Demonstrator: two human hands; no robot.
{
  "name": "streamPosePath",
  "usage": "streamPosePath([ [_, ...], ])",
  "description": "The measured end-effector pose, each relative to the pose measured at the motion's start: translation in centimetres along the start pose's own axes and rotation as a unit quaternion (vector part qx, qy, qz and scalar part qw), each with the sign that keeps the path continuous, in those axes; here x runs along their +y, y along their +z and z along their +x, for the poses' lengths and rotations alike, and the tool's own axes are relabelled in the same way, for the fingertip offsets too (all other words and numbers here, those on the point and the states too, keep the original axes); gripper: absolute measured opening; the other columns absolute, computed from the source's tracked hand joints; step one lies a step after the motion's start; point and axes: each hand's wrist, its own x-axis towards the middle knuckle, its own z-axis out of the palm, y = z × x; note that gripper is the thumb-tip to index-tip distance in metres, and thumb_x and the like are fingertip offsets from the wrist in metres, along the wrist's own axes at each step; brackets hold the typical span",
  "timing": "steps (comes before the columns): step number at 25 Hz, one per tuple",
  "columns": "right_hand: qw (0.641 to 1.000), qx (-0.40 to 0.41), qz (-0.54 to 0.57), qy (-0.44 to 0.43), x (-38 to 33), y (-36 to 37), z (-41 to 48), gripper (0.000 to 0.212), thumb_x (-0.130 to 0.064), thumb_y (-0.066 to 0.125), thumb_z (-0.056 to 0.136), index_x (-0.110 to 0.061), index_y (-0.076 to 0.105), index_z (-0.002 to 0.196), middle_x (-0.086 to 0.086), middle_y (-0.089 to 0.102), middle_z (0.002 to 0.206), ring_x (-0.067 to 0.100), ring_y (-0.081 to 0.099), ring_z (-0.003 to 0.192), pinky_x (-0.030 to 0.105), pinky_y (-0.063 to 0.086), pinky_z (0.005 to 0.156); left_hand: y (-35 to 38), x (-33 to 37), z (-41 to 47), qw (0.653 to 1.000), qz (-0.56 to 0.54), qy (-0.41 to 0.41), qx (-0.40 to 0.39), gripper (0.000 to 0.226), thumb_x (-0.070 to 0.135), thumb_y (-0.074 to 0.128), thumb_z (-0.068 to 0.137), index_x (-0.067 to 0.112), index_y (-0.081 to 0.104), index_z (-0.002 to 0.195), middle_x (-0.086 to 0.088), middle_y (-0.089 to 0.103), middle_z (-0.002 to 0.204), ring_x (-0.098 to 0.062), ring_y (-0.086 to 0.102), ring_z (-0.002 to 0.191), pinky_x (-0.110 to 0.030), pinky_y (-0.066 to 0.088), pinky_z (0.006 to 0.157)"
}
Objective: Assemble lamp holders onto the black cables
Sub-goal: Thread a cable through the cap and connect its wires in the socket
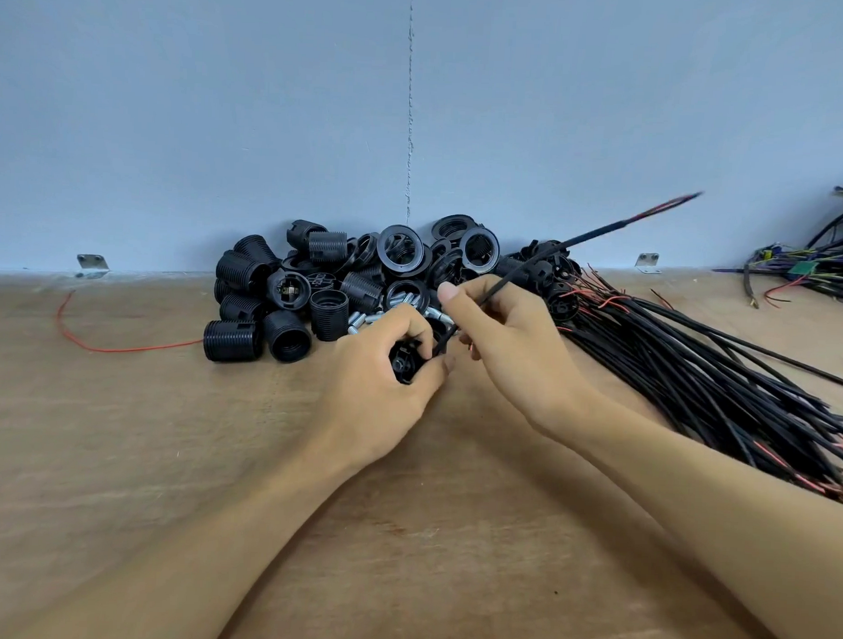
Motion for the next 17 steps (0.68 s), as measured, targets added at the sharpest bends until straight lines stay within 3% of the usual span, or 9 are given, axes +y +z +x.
streamPosePath([
  [3, 0.999, -0.027, -0.015, -0.037, -0.7, -0.9, -0.4, 0.019, -0.038, 0.065, 0.096, -0.02, 0.066, 0.091, -0.008, 0.061, 0.074, 0.028, 0.061, 0.075, 0.035, 0.05, 0.073, 0.0, 0.2, 0.0, 1.0, 0.002, -0.009, 0.001, 0.037, 0.018, 0.08, 0.084, 0.032, 0.048, 0.074, 0.009, 0.061, 0.075, -0.01, 0.052, 0.061, -0.015, 0.039, 0.058],
  [7, 0.996, -0.084, -0.009, 0.001, 0.6, -1.0, -1.0, 0.013, -0.022, 0.059, 0.1, -0.011, 0.064, 0.097, -0.001, 0.064, 0.071, 0.01, 0.058, 0.062, 0.02, 0.046, 0.06, -0.1, 0.3, 0.0, 0.999, -0.006, -0.046, -0.024, 0.035, 0.023, 0.083, 0.081, 0.032, 0.05, 0.075, 0.009, 0.065, 0.075, -0.004, 0.053, 0.059, -0.019, 0.04, 0.059],
  [11, 0.997, -0.009, 0.063, 0.042, 1.6, -1.4, -1.0, 0.021, -0.025, 0.049, 0.106, -0.004, 0.054, 0.101, 0.002, 0.069, 0.07, 0.017, 0.063, 0.057, 0.032, 0.051, 0.054, -0.3, 0.4, -0.1, 0.996, 0.002, -0.082, -0.046, 0.034, 0.032, 0.083, 0.076, 0.031, 0.05, 0.085, 0.007, 0.062, 0.083, -0.009, 0.057, 0.08, -0.019, 0.043, 0.07],
  [17, 0.989, 0.068, 0.126, 0.018, 1.5, -1.9, -1.2, 0.02, -0.025, 0.043, 0.108, -0.01, 0.05, 0.096, 0.007, 0.069, 0.068, 0.022, 0.065, 0.053, 0.029, 0.052, 0.051, -0.4, 0.6, 0.0, 0.986, -0.017, -0.121, -0.118, 0.042, 0.003, 0.063, 0.081, 0.037, 0.046, 0.099, 0.004, 0.059, 0.089, -0.006, 0.048, 0.063, -0.009, 0.042, 0.064],
])
